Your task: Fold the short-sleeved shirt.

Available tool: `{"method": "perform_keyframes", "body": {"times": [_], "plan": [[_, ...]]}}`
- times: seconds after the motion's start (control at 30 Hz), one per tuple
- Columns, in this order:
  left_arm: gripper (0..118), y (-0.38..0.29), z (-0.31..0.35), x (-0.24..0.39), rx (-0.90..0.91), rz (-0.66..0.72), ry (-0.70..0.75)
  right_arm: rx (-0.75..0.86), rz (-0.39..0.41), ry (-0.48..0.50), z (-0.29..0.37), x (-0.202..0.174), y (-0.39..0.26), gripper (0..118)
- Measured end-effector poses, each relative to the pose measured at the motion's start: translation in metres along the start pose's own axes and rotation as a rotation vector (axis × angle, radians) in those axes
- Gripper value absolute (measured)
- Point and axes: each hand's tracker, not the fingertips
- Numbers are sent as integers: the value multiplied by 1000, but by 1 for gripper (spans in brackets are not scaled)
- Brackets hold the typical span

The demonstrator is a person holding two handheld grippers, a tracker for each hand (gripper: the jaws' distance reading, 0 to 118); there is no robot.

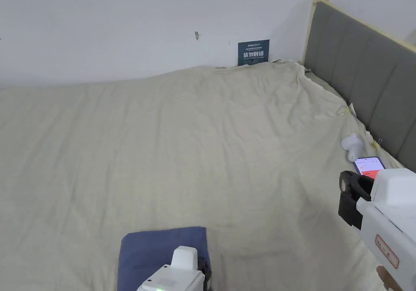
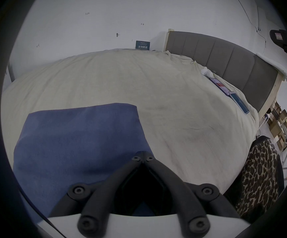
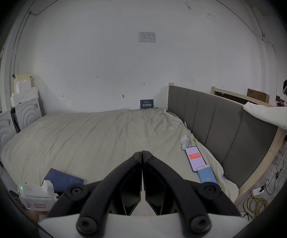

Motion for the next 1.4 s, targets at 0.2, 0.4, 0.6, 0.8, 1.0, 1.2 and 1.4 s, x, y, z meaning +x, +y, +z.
{"method": "perform_keyframes", "body": {"times": [0.2,0.4,0.6,0.8,1.0,1.2,1.4], "plan": [[0,30,42,-10,131,-44,-11,18,-3,16,1,-7,4,0],[0,88,111,-36,342,-53,45,86,-10,57,-2,-28,19,0],[0,132,172,-80,521,-12,132,153,-2,93,-3,-53,36,0],[0,146,214,-115,633,-40,314,211,13,111,-7,-83,47,0],[0,137,238,-139,672,-6,421,229,43,118,-14,-111,48,0],[0,128,245,-154,667,30,431,226,38,147,-10,-129,49,0],[0,120,241,-161,648,70,424,204,35,177,-21,-145,38,0]]}}
